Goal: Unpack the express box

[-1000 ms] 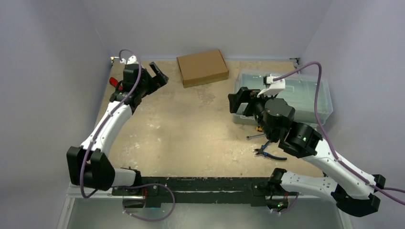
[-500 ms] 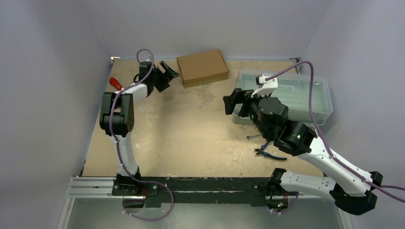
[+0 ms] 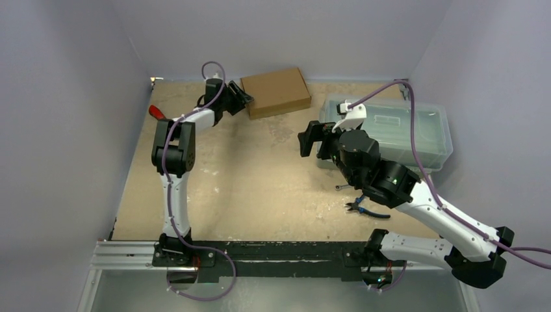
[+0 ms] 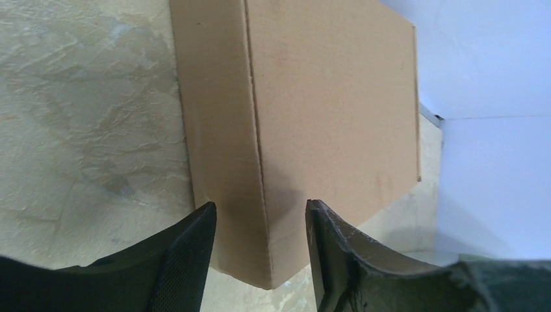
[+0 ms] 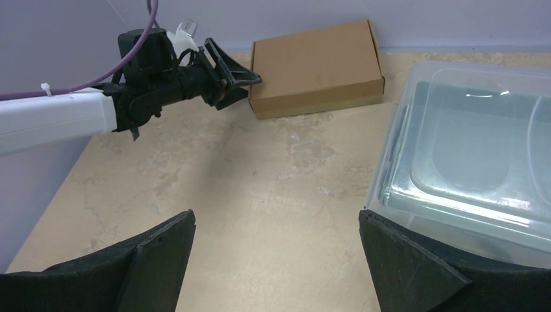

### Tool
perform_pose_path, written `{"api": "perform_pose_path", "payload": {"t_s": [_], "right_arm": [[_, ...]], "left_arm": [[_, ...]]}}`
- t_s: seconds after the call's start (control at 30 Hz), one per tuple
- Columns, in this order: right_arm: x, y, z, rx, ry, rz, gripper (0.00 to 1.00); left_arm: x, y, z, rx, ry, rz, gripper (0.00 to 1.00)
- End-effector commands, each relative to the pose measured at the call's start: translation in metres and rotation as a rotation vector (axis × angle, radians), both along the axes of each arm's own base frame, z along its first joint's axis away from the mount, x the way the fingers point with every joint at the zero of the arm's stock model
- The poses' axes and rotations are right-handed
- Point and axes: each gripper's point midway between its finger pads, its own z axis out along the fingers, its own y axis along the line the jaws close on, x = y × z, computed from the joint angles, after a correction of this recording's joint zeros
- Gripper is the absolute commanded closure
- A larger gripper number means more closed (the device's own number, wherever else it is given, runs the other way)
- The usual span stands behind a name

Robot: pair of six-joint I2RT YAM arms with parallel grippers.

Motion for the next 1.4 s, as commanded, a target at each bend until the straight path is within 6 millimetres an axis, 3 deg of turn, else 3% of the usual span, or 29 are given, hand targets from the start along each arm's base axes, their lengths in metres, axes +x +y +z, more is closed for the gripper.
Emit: {"api": "perform_pose_path", "payload": {"t_s": [0.0, 0.23, 0.47, 0.63, 0.8, 1.07, 1.17, 1.37], "right_arm": [[-0.003, 0.002, 0.021, 0.056, -0.033, 0.018, 0.01], [-0.003, 0.004, 0.021, 0.051, -0.031, 0.026, 0.01], [-0.002, 0.006, 0.02, 0.039, -0.027, 0.033, 0.01], [-0.002, 0.004, 0.018, 0.022, -0.024, 0.026, 0.01], [-0.002, 0.002, 0.016, 0.014, -0.023, 0.019, 0.01], [-0.002, -0.001, 0.013, 0.005, -0.02, 0.012, 0.01], [-0.002, -0.001, 0.011, 0.001, -0.017, 0.011, 0.01], [-0.002, 0.0, 0.007, -0.007, -0.012, 0.013, 0.01]], "left_arm": [[0.015, 0.014, 0.027, 0.11, -0.079, 0.076, 0.49], [0.02, 0.033, 0.034, 0.24, -0.071, 0.154, 0.61], [0.028, 0.033, 0.024, 0.352, -0.031, 0.15, 0.75], [0.032, 0.03, 0.032, 0.454, -0.052, 0.157, 0.74], [0.039, 0.035, 0.024, 0.534, -0.024, 0.173, 0.73], [0.047, 0.038, 0.017, 0.553, -0.016, 0.17, 0.54], [0.049, 0.037, 0.016, 0.527, -0.014, 0.165, 0.56], [0.052, 0.034, 0.011, 0.414, -0.012, 0.156, 0.72]]}}
